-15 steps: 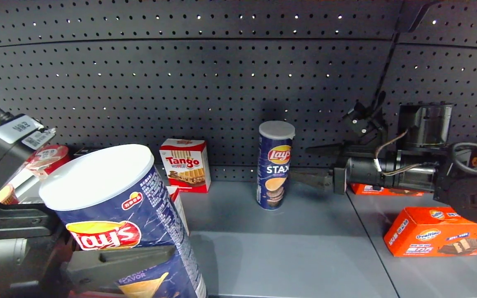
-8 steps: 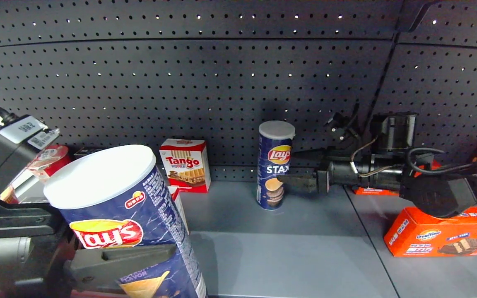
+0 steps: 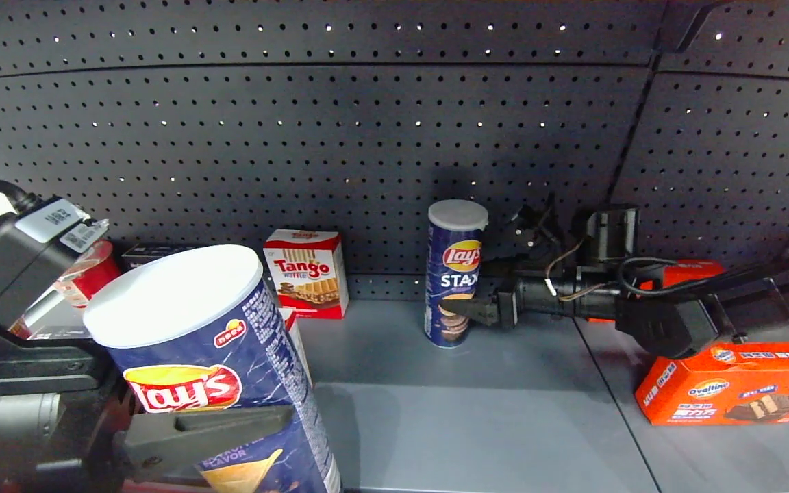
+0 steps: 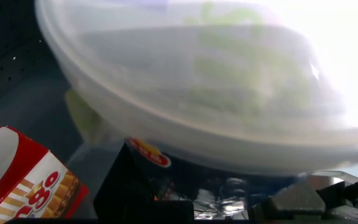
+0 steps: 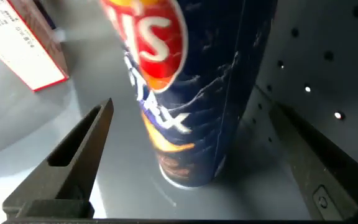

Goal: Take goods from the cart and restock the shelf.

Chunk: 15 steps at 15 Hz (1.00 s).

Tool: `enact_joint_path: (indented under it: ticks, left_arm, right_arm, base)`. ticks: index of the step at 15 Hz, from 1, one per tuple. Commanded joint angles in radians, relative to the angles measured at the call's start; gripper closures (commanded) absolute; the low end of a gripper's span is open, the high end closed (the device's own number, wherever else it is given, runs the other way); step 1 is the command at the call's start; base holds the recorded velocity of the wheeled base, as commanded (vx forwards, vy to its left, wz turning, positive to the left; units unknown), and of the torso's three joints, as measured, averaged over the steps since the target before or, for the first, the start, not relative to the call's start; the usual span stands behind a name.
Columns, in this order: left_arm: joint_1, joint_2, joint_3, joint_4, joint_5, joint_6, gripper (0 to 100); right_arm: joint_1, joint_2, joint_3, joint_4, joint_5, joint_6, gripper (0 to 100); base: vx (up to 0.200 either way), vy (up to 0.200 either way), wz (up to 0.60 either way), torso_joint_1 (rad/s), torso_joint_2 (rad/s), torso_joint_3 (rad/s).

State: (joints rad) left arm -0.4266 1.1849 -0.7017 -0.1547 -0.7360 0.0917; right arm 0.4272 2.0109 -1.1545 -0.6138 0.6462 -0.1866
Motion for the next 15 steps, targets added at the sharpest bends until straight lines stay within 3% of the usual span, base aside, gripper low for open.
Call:
enact_joint_path:
  ticks: [1, 13, 14, 15]
  left_arm:
    - [0.002, 0.001, 0.002, 0.0, 0.0, 0.0, 100]
    - [0.022, 0.005, 0.007, 0.0, 0.0, 0.002, 100]
    - [0.028, 0.005, 0.008, 0.0, 0.0, 0.002, 100]
    - [0.028, 0.005, 0.008, 0.0, 0.0, 0.002, 100]
  right_arm:
    - [0.007, 0.052, -0.041, 0.0, 0.001, -0.001, 0]
    - [0.044, 0.146, -0.117, -0.011, -0.005, -0.001, 0]
    - [0.045, 0.141, -0.114, -0.011, -0.017, 0.001, 100]
    - [0.047, 0.137, -0.108, -0.011, -0.023, 0.001, 100]
  base:
    - [0.0, 0.0, 0.0, 0.0, 0.0, 0.0]
    - [0.0, 0.0, 0.0, 0.0, 0.0, 0.0]
    - [0.0, 0.0, 0.0, 0.0, 0.0, 0.0]
    - [0.0, 0.0, 0.0, 0.0, 0.0, 0.0]
